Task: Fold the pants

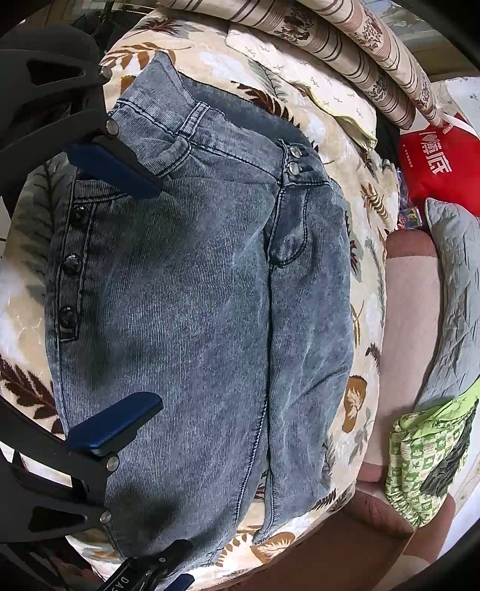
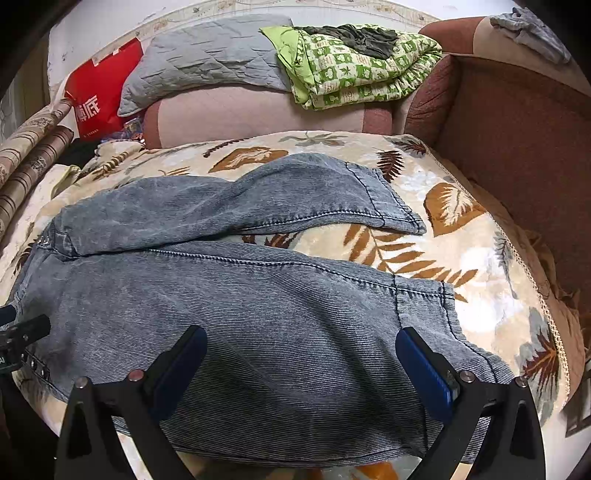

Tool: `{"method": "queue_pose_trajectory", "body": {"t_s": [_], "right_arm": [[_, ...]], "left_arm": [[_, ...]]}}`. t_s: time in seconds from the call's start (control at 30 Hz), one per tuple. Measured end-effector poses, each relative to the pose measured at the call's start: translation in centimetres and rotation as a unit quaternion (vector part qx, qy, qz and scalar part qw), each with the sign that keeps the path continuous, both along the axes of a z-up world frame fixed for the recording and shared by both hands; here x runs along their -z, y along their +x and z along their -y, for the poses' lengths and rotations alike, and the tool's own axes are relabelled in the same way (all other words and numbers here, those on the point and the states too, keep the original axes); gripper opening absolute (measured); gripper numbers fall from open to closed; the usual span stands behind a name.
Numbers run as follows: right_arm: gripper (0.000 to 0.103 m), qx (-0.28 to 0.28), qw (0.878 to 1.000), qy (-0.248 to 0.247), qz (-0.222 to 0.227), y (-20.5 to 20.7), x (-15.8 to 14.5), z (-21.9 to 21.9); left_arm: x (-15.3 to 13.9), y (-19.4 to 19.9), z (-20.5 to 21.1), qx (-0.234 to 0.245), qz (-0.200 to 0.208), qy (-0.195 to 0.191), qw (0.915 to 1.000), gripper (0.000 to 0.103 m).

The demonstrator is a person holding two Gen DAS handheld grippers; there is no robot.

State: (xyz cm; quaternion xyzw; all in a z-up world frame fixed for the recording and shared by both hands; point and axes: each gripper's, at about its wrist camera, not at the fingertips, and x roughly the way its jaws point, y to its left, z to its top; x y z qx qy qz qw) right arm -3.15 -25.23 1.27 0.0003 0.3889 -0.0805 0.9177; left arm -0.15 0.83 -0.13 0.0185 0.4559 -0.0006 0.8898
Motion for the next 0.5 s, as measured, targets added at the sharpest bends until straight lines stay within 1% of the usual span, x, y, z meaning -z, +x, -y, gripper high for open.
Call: {"method": "queue_pose_trajectory", "body": {"t_s": [0.5], "right_arm": [[0.103,0.003,1.000,-0.014,-0.002,0.09,0.44,-0.32]], "left_arm": [[-0.34,-0.21,-0.79,-0.003,0.005,-0.010,0.9999,0.103]]}}
